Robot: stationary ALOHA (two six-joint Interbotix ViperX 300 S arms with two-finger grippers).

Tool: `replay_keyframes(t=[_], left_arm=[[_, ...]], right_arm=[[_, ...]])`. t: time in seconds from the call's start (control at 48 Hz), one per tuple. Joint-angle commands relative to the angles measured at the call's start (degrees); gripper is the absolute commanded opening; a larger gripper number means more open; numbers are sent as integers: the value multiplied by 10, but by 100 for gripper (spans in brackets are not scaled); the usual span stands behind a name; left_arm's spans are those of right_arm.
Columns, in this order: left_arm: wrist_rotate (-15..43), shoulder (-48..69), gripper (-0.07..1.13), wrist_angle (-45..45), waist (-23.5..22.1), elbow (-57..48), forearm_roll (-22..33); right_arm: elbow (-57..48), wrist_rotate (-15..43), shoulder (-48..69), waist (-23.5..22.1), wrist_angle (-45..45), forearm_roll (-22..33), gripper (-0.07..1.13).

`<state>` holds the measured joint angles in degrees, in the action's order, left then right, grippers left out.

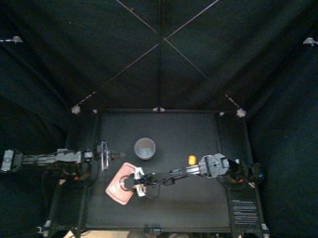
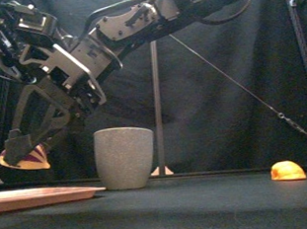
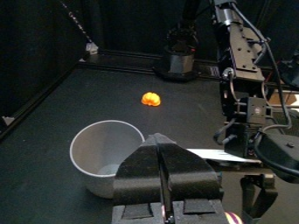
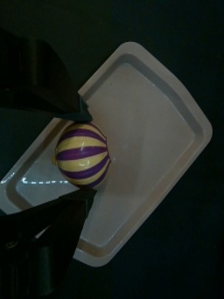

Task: Pick the onion then place it on the pink plate
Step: Drop onion on the pink plate and return to neutral

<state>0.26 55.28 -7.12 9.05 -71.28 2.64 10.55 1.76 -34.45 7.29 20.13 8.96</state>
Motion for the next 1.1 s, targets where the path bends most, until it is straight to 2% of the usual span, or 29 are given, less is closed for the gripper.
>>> replay_keyframes(t=[0.021, 0.167, 0.479, 0.667, 0.75, 1.104], left_arm=[[1, -1, 7, -4, 4, 6, -3], [1, -1, 7, -4, 5, 5, -2], [0, -1, 7, -3, 5, 5, 0], [0, -1, 7, -1, 5, 4, 0], [-1, -1, 7, -1, 5, 5, 0], [0, -1, 7, -2, 5, 5, -1]], right_arm=[[23, -1, 13, -2, -7, -3, 91], [32, -1, 9, -2, -9, -1, 98], [27, -1, 17, -4, -3, 3, 98], [-28, -3, 69, -9, -16, 7, 98], [-72, -1, 103, -12, -47, 3, 98], [-313, -1, 287, -23, -272, -12, 98]])
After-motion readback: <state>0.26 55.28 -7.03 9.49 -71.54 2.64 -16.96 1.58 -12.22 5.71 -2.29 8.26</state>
